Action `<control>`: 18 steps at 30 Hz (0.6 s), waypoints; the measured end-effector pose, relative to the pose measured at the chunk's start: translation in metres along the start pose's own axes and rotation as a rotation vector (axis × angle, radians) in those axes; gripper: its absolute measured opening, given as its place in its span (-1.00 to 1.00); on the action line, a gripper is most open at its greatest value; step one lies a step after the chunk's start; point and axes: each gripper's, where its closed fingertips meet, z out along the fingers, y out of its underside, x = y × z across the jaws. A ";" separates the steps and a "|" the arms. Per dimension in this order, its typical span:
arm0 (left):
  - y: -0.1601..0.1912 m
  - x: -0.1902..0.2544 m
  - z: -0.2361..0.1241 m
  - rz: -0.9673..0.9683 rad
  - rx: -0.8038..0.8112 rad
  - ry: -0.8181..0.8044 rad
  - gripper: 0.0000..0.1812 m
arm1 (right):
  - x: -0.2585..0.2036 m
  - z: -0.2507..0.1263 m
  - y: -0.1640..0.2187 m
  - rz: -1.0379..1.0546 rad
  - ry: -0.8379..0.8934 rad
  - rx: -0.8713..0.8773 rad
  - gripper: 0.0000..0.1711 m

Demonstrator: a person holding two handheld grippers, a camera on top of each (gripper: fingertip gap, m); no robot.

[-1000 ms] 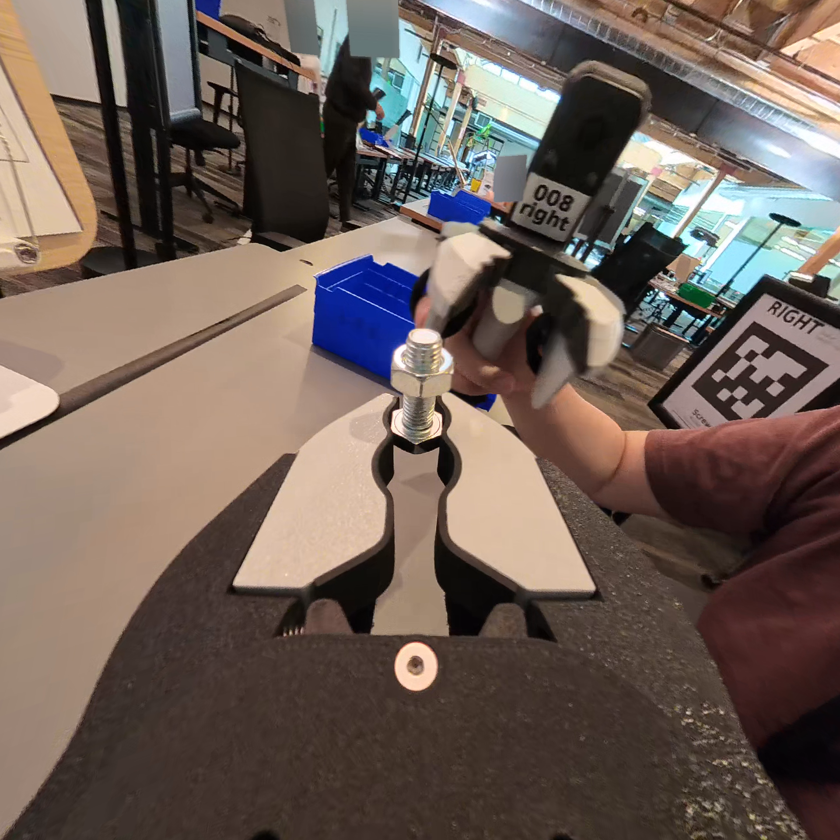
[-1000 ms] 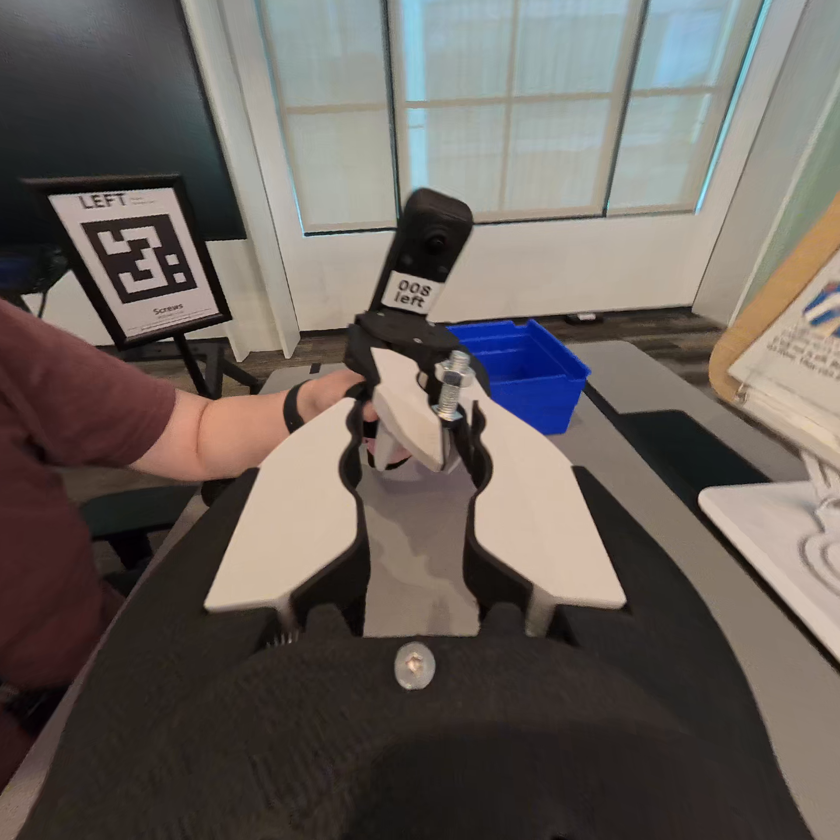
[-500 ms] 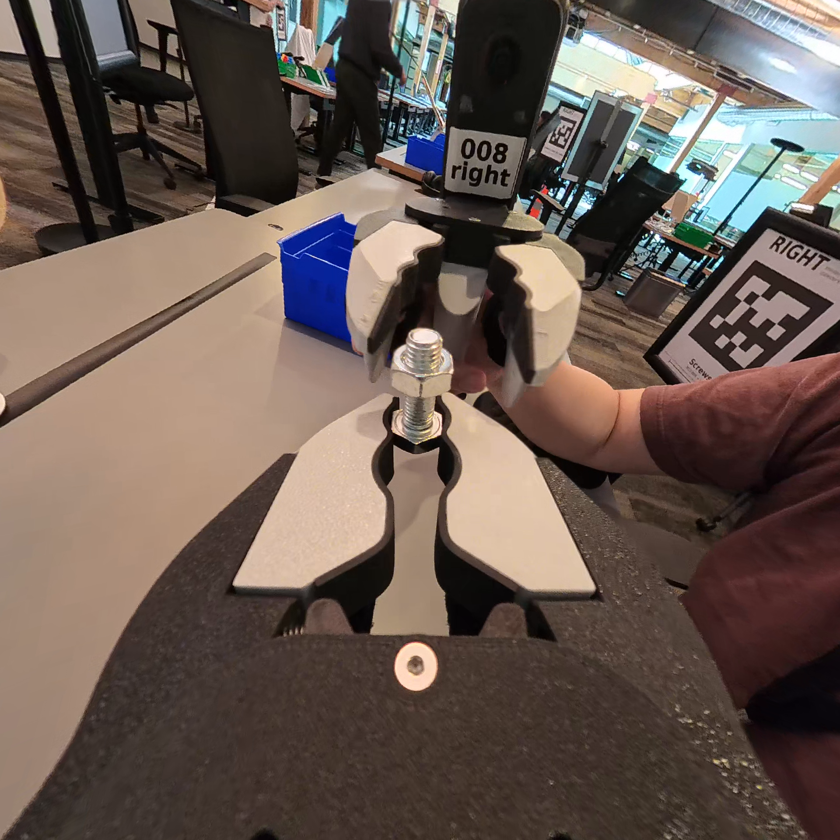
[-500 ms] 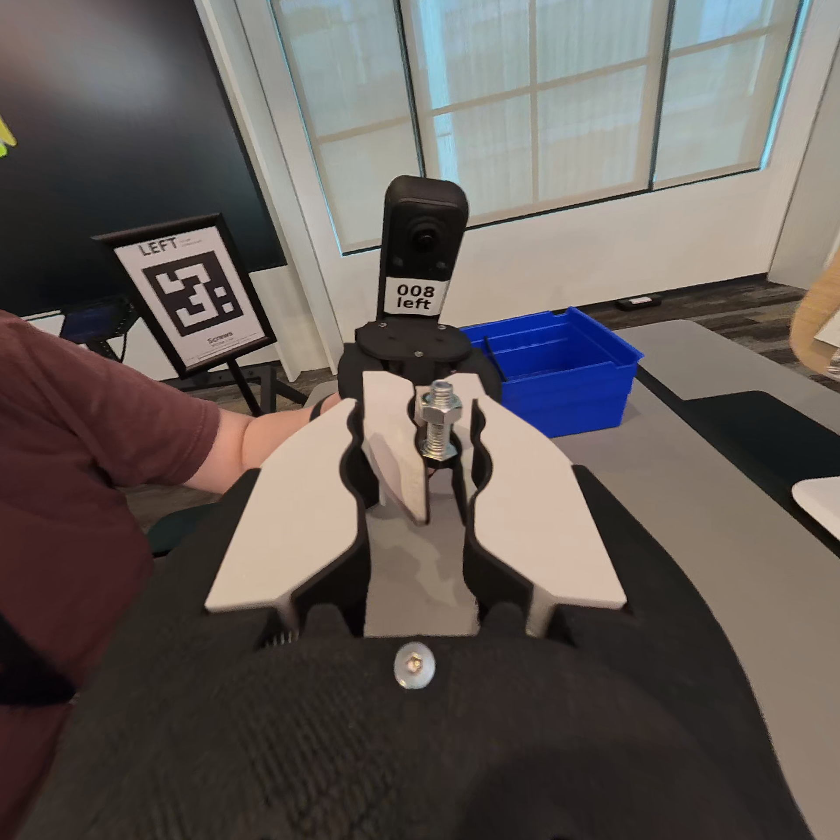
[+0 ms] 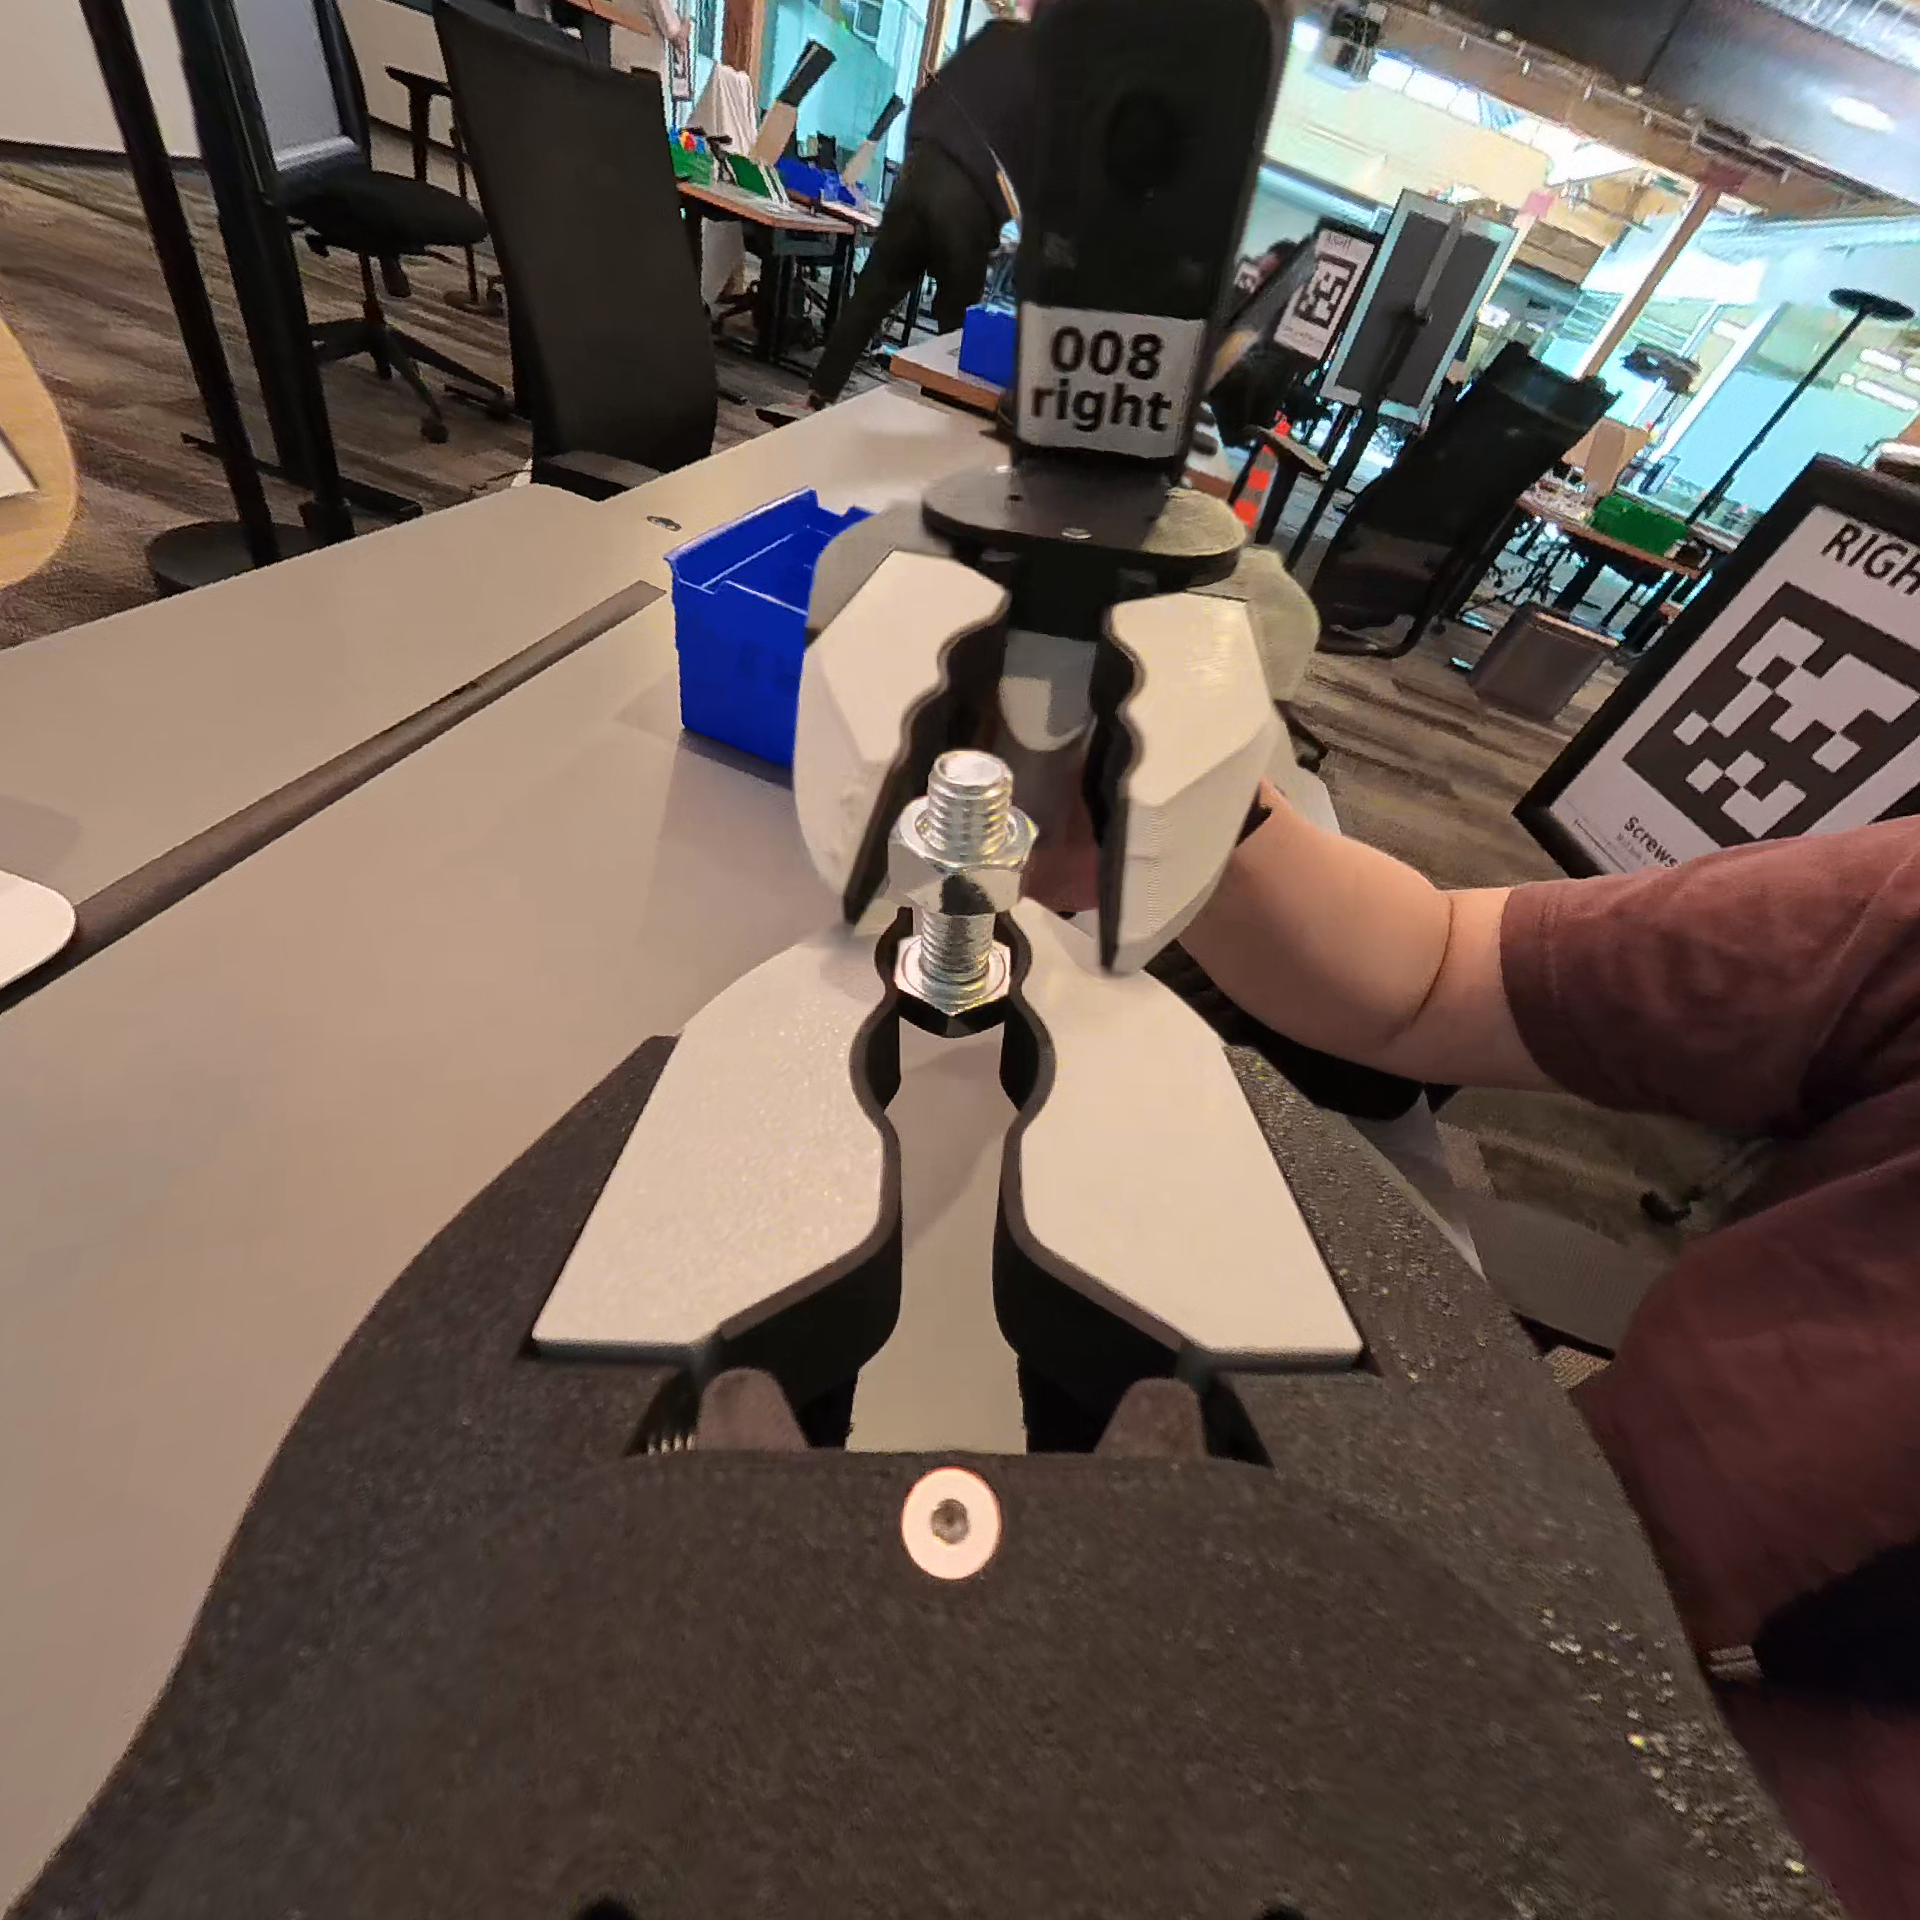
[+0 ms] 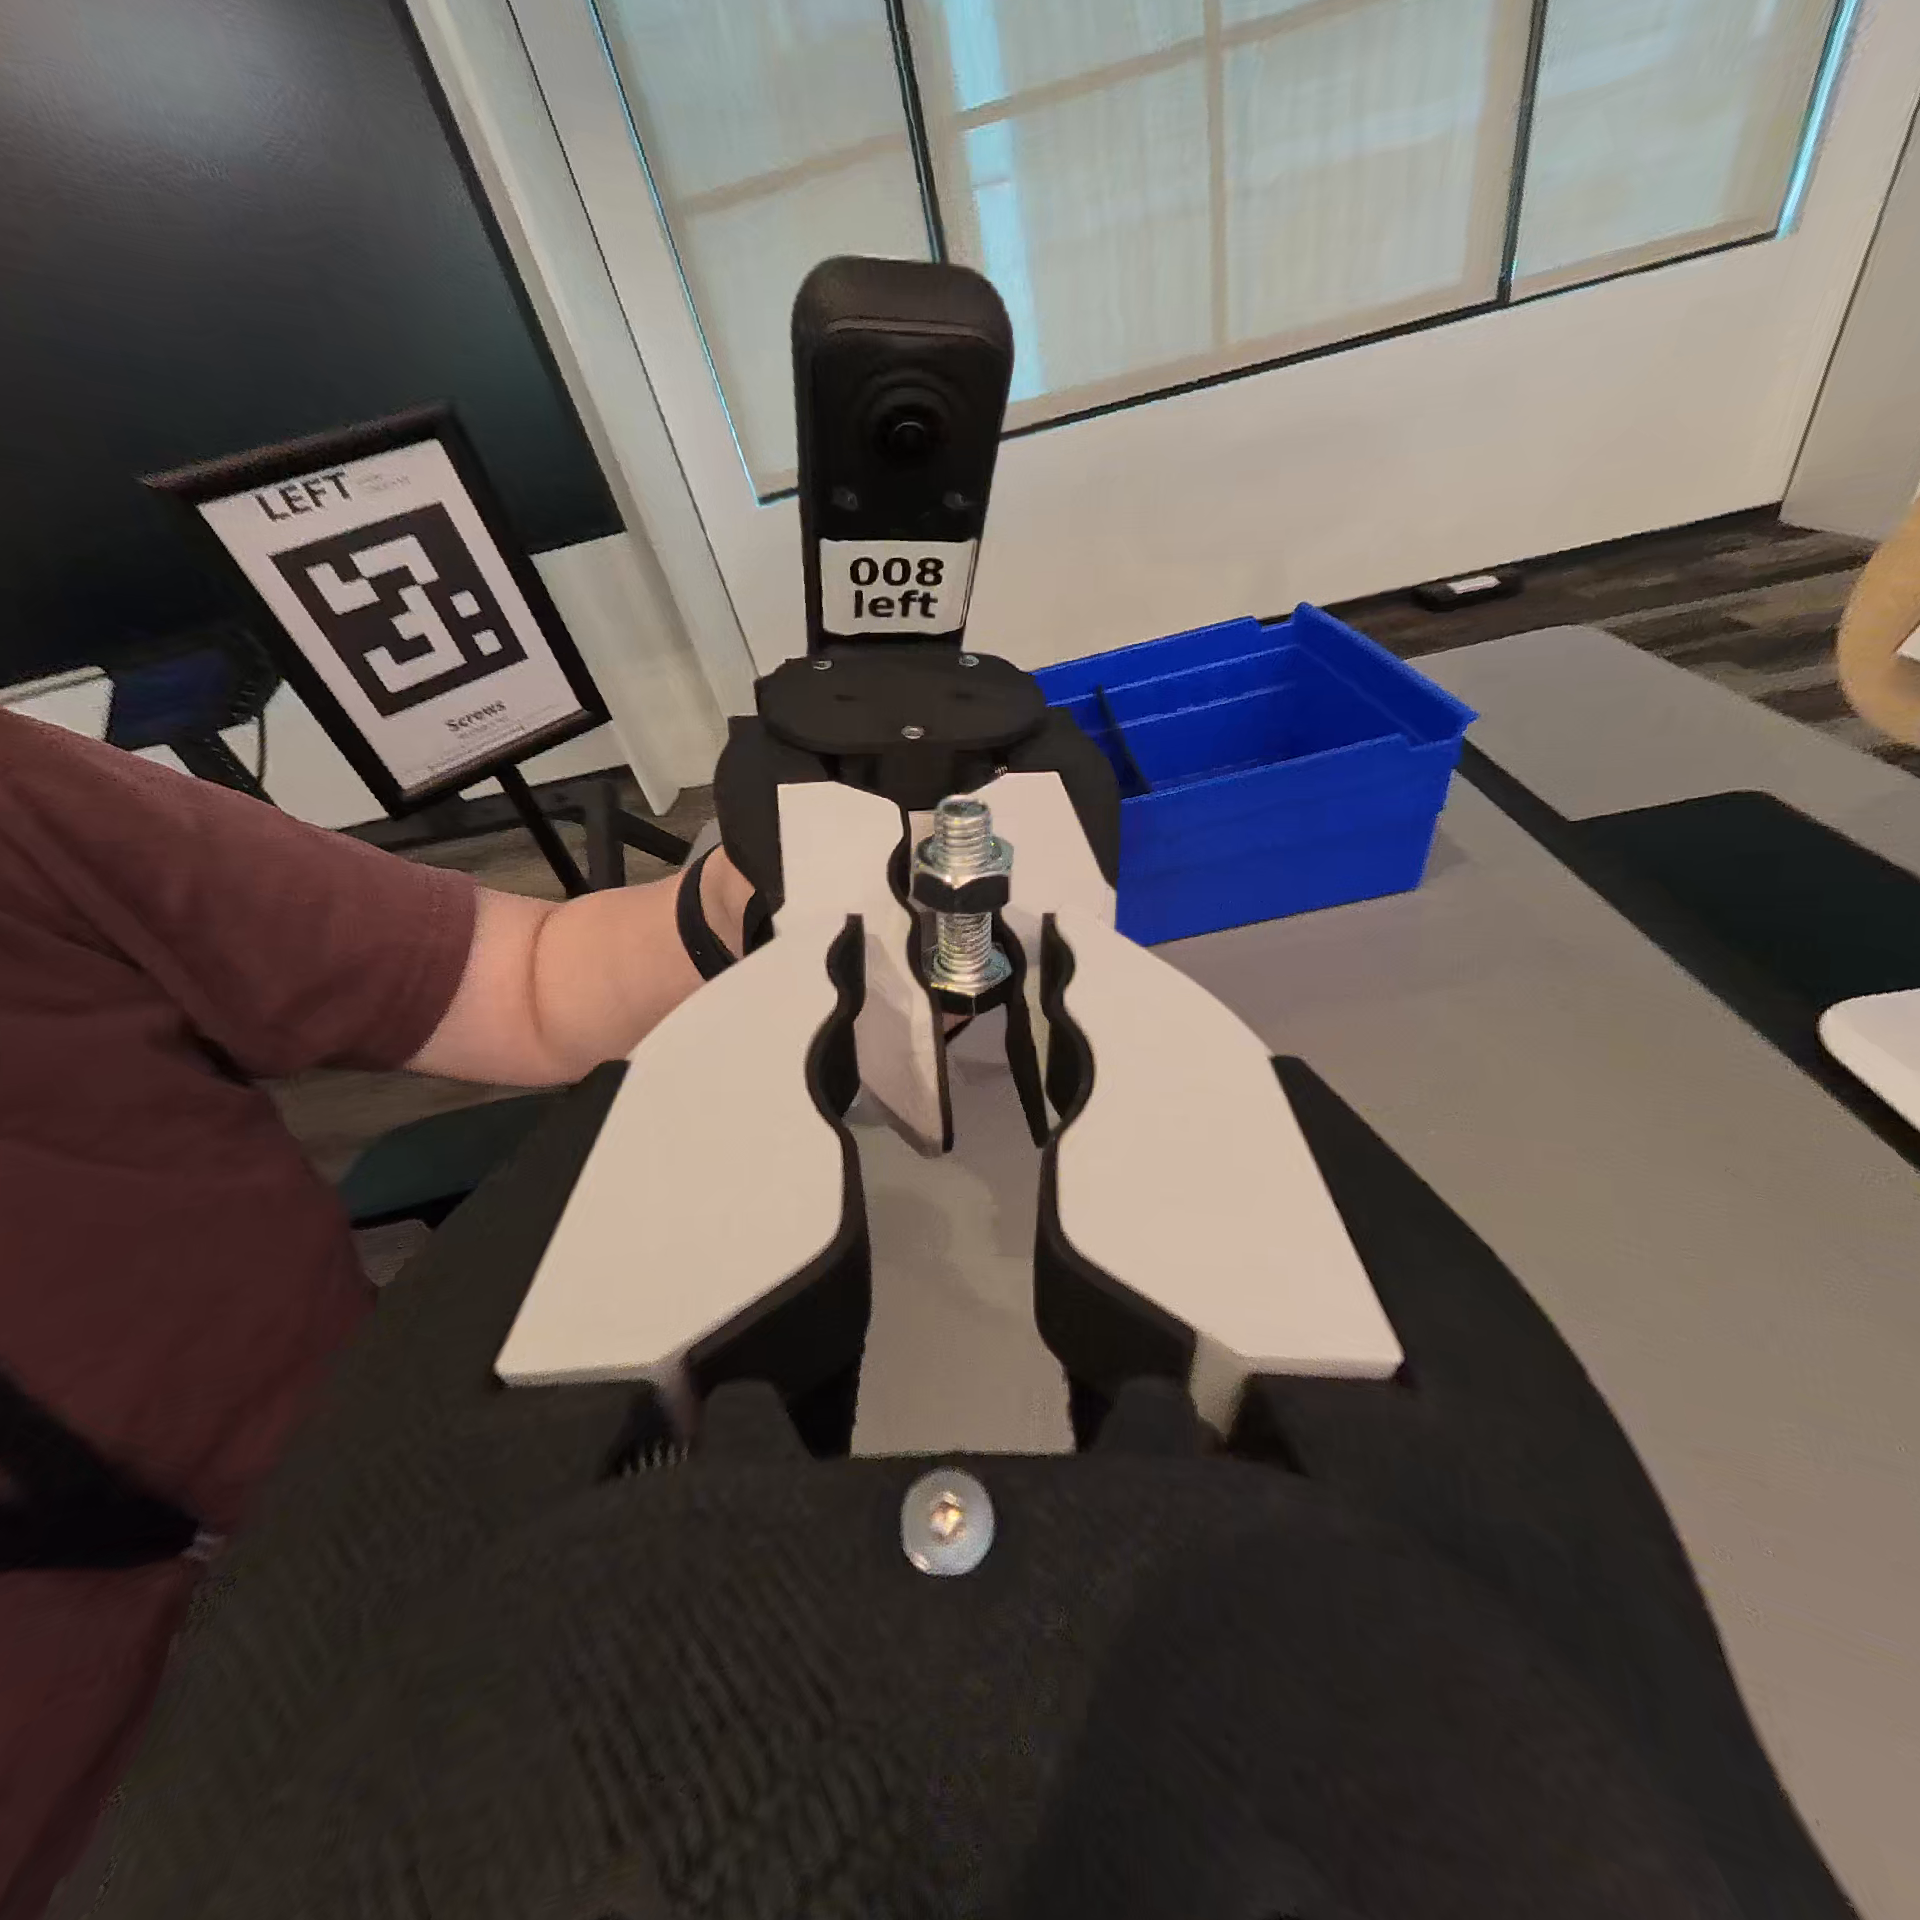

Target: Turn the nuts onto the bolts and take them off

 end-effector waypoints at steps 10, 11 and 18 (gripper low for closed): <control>0.002 0.009 0.002 0.043 -0.019 0.033 -0.84 | -0.007 0.000 0.001 0.054 -0.082 0.018 -0.88; 0.001 0.010 0.002 0.045 -0.019 0.034 -0.84 | -0.007 0.000 0.001 0.057 -0.088 0.020 -0.88; 0.002 0.014 0.002 0.014 -0.022 0.077 -0.84 | -0.009 0.000 0.000 0.026 -0.106 0.030 -0.89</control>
